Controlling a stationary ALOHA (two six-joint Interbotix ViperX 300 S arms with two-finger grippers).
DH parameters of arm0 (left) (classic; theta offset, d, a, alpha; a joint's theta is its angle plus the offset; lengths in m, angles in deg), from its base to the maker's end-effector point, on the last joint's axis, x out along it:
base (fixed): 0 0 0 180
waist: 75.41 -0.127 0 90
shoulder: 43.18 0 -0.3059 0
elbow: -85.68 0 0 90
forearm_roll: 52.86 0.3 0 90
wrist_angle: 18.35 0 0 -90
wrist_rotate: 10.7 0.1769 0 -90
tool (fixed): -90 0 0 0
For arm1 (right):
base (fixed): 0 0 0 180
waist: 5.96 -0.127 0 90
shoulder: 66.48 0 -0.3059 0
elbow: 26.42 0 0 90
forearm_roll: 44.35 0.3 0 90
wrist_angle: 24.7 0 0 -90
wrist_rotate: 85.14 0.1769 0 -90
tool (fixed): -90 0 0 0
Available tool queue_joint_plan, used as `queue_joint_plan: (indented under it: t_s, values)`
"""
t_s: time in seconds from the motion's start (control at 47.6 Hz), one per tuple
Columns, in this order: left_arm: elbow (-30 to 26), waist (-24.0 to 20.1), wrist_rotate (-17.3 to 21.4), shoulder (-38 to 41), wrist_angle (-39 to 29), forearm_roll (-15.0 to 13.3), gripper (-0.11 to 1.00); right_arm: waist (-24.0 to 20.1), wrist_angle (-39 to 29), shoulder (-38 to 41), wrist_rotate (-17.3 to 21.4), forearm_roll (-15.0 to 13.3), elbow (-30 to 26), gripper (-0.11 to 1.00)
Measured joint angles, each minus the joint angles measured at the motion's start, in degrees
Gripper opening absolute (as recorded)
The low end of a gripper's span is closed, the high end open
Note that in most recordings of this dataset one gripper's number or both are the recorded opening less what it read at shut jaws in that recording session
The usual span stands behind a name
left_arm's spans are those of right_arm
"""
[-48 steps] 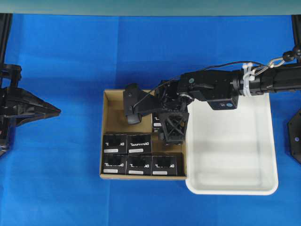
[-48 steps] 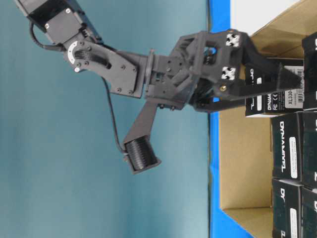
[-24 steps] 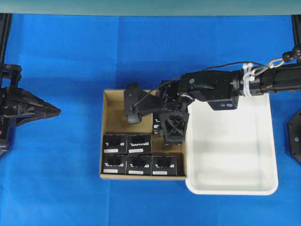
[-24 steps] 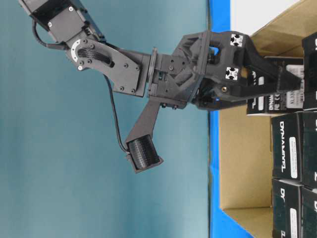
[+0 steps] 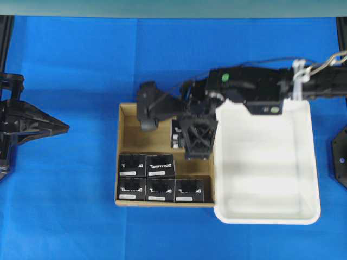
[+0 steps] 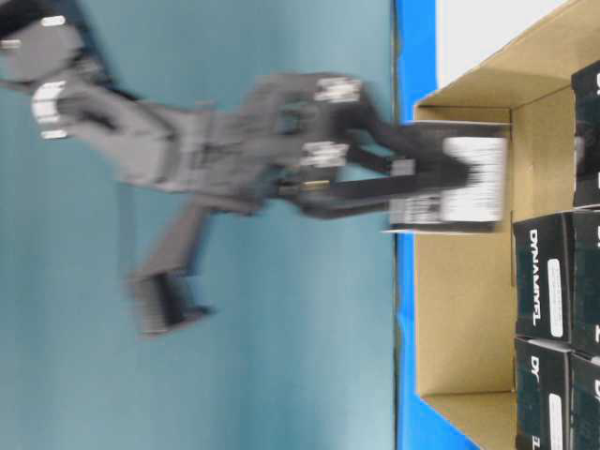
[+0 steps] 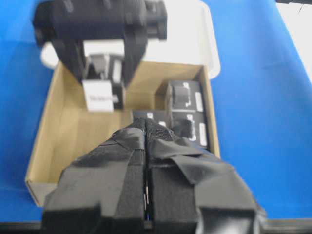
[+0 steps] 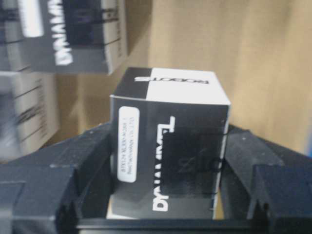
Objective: Pick the box from inside the cardboard box.
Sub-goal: 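Lift the held box up out of the cardboard box, then carry the held box right over the white tray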
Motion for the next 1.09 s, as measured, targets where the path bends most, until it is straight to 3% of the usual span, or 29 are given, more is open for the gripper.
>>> queue_joint_plan:
  t_s: [0.336, 0.546, 0.798, 1.092]
  values:
    - [0.00, -0.09, 0.00, -0.18, -0.09, 0.00, -0.05, 6.24, -19.51, -7.82, -0.62, 0.00, -14.06, 0.62]
    - [-0.44, -0.09, -0.09, -1.14, -1.23, 0.00, -0.05, 7.03, -30.76, -10.02, -1.93, 0.00, -21.80, 0.62]
    - [-1.58, -0.09, -0.09, -3.43, -4.83, 0.00, -0.05, 8.70, -32.96, -12.39, -1.93, 0.00, -26.98, 0.62]
    - [-1.85, -0.09, -0.09, -3.52, -5.01, 0.00, -0.05, 11.43, -33.13, -17.14, -1.93, 0.00, -24.96, 0.62]
